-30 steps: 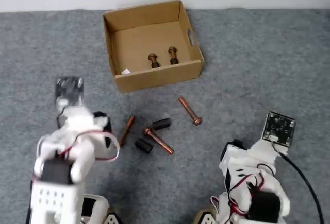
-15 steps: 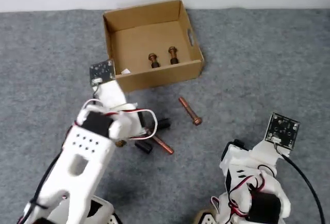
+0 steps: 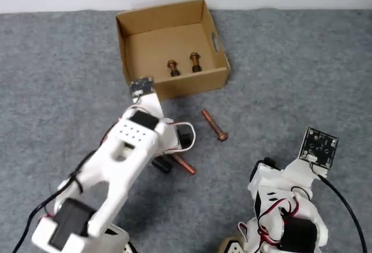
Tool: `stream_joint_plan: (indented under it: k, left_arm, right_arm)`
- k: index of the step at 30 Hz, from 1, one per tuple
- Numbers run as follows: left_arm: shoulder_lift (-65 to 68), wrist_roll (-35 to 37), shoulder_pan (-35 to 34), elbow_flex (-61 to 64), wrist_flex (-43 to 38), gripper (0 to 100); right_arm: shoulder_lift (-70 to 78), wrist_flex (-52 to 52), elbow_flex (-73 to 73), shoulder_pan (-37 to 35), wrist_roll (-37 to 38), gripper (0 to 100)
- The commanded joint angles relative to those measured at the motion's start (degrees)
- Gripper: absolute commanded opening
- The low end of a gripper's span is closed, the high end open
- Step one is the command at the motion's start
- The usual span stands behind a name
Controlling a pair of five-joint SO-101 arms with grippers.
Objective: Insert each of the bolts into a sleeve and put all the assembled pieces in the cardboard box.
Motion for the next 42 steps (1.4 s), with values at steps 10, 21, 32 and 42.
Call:
stream_joint_plan:
  k: [10, 21, 32, 42]
  left_arm:
    - [10.5, 0.6, 0.4, -6.0, -1.4, 15]
    - [19.7, 0.6, 2.3, -9.7, -1.1, 15]
    - [20.2, 0.6, 9.4, -10.9, 1.9, 15]
    - [20.2, 0.6, 9.7, -10.9, 7.4, 15]
  right_arm:
    - [-0.2, -1.4, -0.1, 0.5, -0.6, 0.8]
    - [-0.2, -1.4, -0.1, 0.5, -0.7, 0.8]
    - [-0.2, -1.9, 0.3, 0.6, -0.7, 0.8]
    - [-0.2, -1.9, 0.3, 0.6, -0.7, 0.8]
